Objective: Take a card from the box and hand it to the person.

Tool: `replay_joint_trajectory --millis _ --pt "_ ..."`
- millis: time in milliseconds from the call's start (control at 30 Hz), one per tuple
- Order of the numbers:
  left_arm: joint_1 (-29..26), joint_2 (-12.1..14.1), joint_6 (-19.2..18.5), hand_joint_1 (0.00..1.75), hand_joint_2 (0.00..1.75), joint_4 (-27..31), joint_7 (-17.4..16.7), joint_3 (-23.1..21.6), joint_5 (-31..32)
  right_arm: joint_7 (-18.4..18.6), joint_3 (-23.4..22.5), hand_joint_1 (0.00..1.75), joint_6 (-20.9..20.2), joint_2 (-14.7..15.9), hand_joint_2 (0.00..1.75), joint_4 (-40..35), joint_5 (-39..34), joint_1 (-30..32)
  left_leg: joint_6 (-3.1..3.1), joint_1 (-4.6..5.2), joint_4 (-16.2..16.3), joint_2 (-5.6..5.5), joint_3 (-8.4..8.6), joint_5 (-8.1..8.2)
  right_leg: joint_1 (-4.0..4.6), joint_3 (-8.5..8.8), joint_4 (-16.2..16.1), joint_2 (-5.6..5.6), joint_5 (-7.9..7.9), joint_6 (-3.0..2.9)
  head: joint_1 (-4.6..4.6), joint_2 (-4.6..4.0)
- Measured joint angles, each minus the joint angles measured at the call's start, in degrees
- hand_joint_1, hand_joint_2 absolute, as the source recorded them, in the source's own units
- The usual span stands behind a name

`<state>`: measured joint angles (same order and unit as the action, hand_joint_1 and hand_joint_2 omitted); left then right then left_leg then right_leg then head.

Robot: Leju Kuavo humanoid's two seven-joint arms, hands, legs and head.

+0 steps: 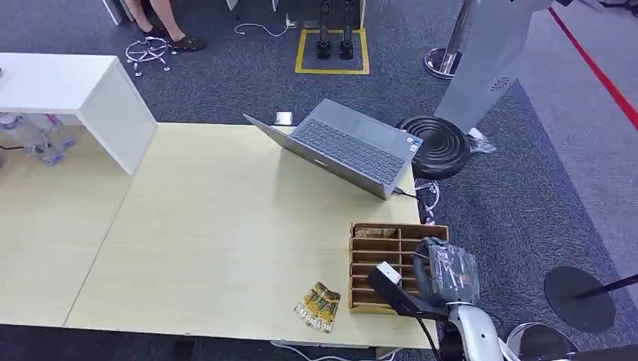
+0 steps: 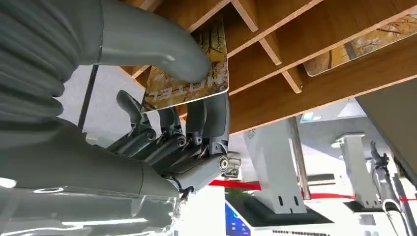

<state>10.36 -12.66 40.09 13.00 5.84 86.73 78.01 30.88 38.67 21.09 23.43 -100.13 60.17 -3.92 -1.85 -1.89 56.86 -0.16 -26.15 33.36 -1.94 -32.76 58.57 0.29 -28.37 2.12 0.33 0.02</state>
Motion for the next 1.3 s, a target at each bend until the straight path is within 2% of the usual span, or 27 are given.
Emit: replay_joint_trajectory --millis 600,833,1033,1067,1300 --pt "0.00 0.11 0.00 0.00 0.00 0.00 -0.22 0.00 -1.03 2.93 -1.66 1.55 -8.70 4.46 1.75 -13.28 1.14 -0.24 0.00 0.00 0.02 0.00 -0.03 0.00 0.00 0.00 0.00 0.00 0.02 0.03 0.00 0.00" --pt "0.00 0.09 0.00 0.00 0.00 0.00 -0.37 0.02 -1.05 3.00 -2.80 1.54 -9.64 5.46 1.75 -18.42 -0.17 -0.67 0.00 0.00 0.02 0.01 -0.04 0.00 0.00 0.00 0.00 0.00 0.02 0.03 0.00 0.00" --pt "0.00 0.07 0.00 0.00 0.00 0.00 -0.39 0.00 -1.05 2.80 -3.63 1.59 -9.81 5.95 1.75 -21.16 -0.77 -0.99 0.00 0.00 0.03 0.00 -0.03 0.00 0.00 0.00 0.00 0.00 0.02 0.03 0.00 0.00" --pt "0.00 0.07 0.00 0.00 0.00 0.00 -0.39 0.00 -1.05 3.02 -4.00 1.62 -9.81 6.10 1.75 -21.46 -0.74 -1.02 0.00 0.00 0.03 0.00 -0.01 0.00 -0.01 0.00 0.00 0.00 0.02 0.03 0.02 0.00" --pt "0.00 0.09 0.00 0.00 0.00 0.00 -0.09 0.00 -0.79 3.41 -8.08 1.57 -9.16 7.36 1.75 -22.29 0.44 -0.93 0.00 0.01 0.07 0.00 0.01 0.00 -0.01 -0.01 -0.01 0.01 0.03 0.04 0.00 0.00"
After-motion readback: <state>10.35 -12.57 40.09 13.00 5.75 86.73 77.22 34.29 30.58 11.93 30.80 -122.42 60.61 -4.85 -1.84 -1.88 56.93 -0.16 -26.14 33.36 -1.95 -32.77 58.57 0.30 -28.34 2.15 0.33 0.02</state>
